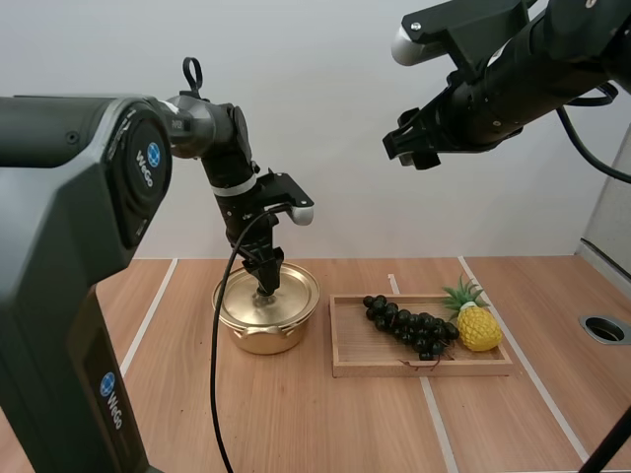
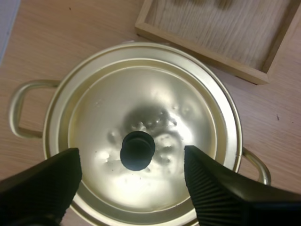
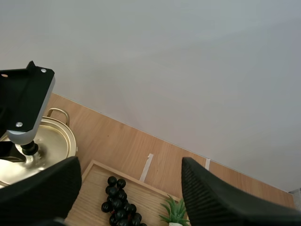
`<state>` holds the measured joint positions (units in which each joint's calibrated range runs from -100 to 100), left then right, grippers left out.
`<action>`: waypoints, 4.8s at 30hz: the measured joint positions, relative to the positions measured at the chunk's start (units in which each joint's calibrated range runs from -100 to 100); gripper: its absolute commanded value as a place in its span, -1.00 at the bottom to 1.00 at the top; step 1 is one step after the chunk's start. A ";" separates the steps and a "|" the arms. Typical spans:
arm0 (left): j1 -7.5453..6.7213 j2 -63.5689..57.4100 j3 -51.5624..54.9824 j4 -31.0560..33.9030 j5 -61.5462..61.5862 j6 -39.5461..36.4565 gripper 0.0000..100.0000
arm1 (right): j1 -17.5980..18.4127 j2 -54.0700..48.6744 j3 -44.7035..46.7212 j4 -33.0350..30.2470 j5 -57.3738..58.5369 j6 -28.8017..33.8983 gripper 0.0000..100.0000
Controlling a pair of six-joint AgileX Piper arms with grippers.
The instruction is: Open the pot, put the grape inside, and close it
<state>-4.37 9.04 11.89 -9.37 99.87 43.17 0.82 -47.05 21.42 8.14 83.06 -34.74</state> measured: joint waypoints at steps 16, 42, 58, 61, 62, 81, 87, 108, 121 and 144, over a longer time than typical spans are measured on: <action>0.00 4.75 0.09 -0.23 0.00 0.00 1.00 | 0.00 0.00 0.00 0.00 1.93 0.00 1.00; 0.00 -4.11 -5.06 -0.22 0.01 -2.90 -1.00 | 0.00 0.00 0.00 0.00 1.93 -0.09 1.00; 0.00 -31.24 -32.95 -0.25 0.13 -20.86 -1.00 | 0.00 0.00 0.00 0.00 1.08 -5.70 1.00; 0.00 -34.16 -39.35 -0.25 -0.87 -23.98 -1.00 | 0.00 0.00 0.00 0.00 5.36 -9.62 1.00; 0.00 -34.91 -41.72 -0.25 -2.02 -24.80 -1.00 | 0.00 0.00 0.00 0.00 7.00 -11.25 1.00; 0.00 -38.53 -69.29 15.95 -24.93 -44.49 -1.00 | 0.00 10.08 0.00 0.54 16.60 -24.33 1.00; 0.00 -38.42 -70.13 16.18 -26.66 -44.75 -1.00 | 0.00 28.61 -0.56 0.78 16.60 -28.11 1.00; 0.00 -38.04 -70.13 19.38 -25.89 -43.26 -1.00 | 0.00 46.05 1.73 -5.31 16.19 -30.09 1.00; 0.00 -38.04 -70.13 19.39 -25.75 -42.51 -1.00 | 0.00 50.88 3.30 -5.60 7.87 -30.57 1.00; 0.00 -38.04 -70.13 19.47 -23.62 -41.36 -1.00 | 0.00 57.94 3.46 -6.44 1.27 -30.66 -0.18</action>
<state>-4.37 -29.00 -58.25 10.10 76.24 1.81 0.82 10.88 24.88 1.70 84.33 -65.39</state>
